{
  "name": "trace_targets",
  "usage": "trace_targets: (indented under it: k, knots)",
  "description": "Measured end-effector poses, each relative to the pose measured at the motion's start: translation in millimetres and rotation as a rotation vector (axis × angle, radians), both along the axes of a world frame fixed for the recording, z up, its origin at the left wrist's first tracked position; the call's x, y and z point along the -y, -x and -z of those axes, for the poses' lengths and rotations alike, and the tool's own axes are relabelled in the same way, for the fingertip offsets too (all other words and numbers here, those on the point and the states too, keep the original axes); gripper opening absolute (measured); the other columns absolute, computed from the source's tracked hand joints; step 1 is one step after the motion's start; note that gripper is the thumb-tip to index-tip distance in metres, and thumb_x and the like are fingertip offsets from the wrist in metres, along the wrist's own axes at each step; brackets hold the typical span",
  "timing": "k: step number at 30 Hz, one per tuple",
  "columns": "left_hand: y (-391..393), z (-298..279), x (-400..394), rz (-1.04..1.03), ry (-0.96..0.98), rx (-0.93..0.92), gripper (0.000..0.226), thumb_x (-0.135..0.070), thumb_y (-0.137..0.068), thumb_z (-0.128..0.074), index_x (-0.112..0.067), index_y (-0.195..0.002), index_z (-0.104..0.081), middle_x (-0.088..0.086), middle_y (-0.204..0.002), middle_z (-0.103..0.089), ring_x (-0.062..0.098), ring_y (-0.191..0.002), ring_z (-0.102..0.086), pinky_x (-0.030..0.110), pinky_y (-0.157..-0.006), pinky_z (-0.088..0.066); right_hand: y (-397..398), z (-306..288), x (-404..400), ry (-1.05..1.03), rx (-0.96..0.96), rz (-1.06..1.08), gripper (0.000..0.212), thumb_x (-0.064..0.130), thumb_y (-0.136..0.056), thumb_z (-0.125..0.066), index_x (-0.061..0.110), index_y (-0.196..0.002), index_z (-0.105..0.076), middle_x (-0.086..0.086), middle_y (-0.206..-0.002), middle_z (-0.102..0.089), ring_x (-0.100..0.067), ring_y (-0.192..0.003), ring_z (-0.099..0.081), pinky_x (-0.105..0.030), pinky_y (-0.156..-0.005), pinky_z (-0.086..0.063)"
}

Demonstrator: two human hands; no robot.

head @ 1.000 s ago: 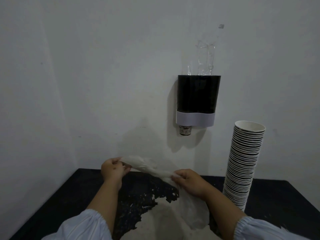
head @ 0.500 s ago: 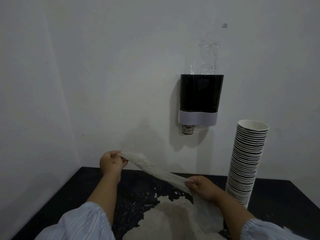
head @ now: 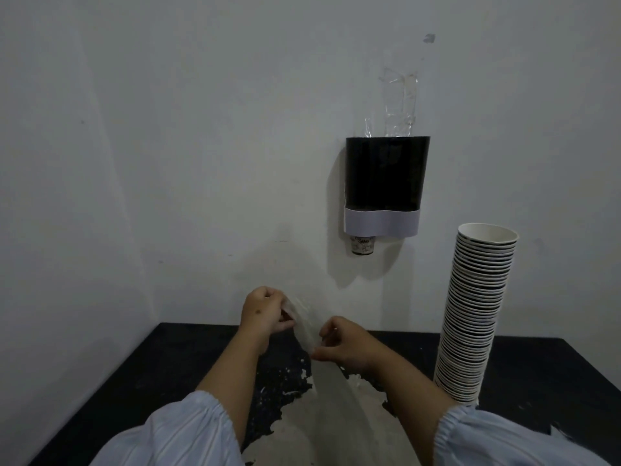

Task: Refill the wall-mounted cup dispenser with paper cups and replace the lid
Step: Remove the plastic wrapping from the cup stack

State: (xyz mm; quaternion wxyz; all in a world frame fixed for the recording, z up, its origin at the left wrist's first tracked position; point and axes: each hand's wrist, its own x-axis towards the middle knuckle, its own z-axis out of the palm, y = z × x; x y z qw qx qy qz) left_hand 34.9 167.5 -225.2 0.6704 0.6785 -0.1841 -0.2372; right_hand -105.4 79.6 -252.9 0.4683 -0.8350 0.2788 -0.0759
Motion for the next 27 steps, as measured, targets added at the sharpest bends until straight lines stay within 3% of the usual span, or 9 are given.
trace_targets:
  k: [5,7,11,15,18,20,23,27]
  knots:
    - [7.1,-9.1,-4.6,0.089,0.139,-0.173,0.013,-0.004,-0.091,-0.041,0.000,-0.091,-0.053,0.018,-0.089,-0.061,0.031,-0.078,-0.064,0.030,-0.048,-0.056,5.3,13.3,0.8,-0.037,0.008,0.103,0.036,0.037,-0.073,-0.073,0.020,-0.090,-0.047,0.000,-0.092,-0.053,-0.013,-0.080,-0.050,-0.026,-0.067,-0.043]
    - [9.4,-11.4,-5.5,0.104,0.106,-0.145,0.011,-0.005,-0.092,-0.041,-0.005,-0.094,-0.051,0.015,-0.090,-0.059,0.028,-0.076,-0.063,0.031,-0.051,-0.056,5.5,14.9,1.9,-0.036,0.037,0.120,0.026,0.033,-0.080,-0.068,0.020,-0.087,-0.046,0.000,-0.091,-0.055,-0.013,-0.079,-0.052,-0.024,-0.063,-0.042]
    - [7.5,-10.9,-6.1,0.102,-0.135,0.211,0.032,-0.006,-0.088,-0.045,-0.020,-0.118,-0.044,0.004,-0.099,-0.048,0.015,-0.083,-0.049,0.025,-0.063,-0.046,6.4,11.4,4.1,0.078,0.106,0.151,0.009,0.018,-0.089,-0.053,0.013,-0.089,-0.046,-0.007,-0.087,-0.058,-0.017,-0.075,-0.053,-0.029,-0.066,-0.043]
    - [9.2,-13.0,-7.1,0.252,-0.103,0.469,0.042,-0.011,-0.083,-0.055,-0.034,-0.117,-0.044,0.004,-0.123,-0.041,0.020,-0.108,-0.045,0.017,-0.067,-0.040,4.3,6.5,5.3,0.230,0.074,0.131,0.015,0.016,-0.089,-0.054,0.014,-0.103,-0.049,-0.007,-0.098,-0.059,-0.021,-0.086,-0.058,-0.035,-0.076,-0.048]
    - [13.0,-19.6,-7.2,0.340,-0.246,0.660,0.034,-0.045,-0.071,-0.063,-0.035,-0.103,-0.057,0.000,-0.120,-0.051,0.021,-0.110,-0.050,0.037,-0.089,-0.048,3.1,5.1,1.6,0.280,0.030,0.115,0.027,0.031,-0.087,-0.058,0.017,-0.109,-0.049,-0.005,-0.105,-0.060,-0.022,-0.095,-0.059,-0.042,-0.087,-0.051]
    - [12.5,-23.6,-5.2,0.295,-0.507,0.855,0.044,-0.065,-0.064,-0.059,-0.036,-0.096,-0.062,-0.007,-0.115,-0.056,0.019,-0.112,-0.051,0.051,-0.104,-0.033,3.5,7.1,0.5,0.346,-0.002,0.114,0.030,0.041,-0.086,-0.054,0.019,-0.106,-0.051,-0.003,-0.104,-0.060,-0.022,-0.095,-0.059,-0.046,-0.089,-0.048]
    - [11.1,-25.4,-1.4,0.220,-0.795,1.054,0.035,-0.063,-0.073,-0.058,-0.034,-0.093,-0.064,-0.007,-0.117,-0.060,0.019,-0.116,-0.049,0.059,-0.108,-0.013,5.3,10.8,0.6,0.395,-0.019,0.117,0.036,0.050,-0.087,-0.048,0.024,-0.111,-0.050,0.001,-0.108,-0.059,-0.019,-0.096,-0.057,-0.043,-0.092,-0.043]
    - [13.9,-22.2,0.3,0.285,-0.774,1.009,0.038,-0.060,-0.076,-0.057,-0.035,-0.104,-0.059,-0.008,-0.117,-0.061,0.018,-0.112,-0.053,0.053,-0.106,-0.018,5.3,9.2,1.1,0.432,0.005,0.104,0.041,0.056,-0.087,-0.043,0.026,-0.113,-0.051,0.001,-0.111,-0.059,-0.019,-0.099,-0.056,-0.042,-0.091,-0.042]
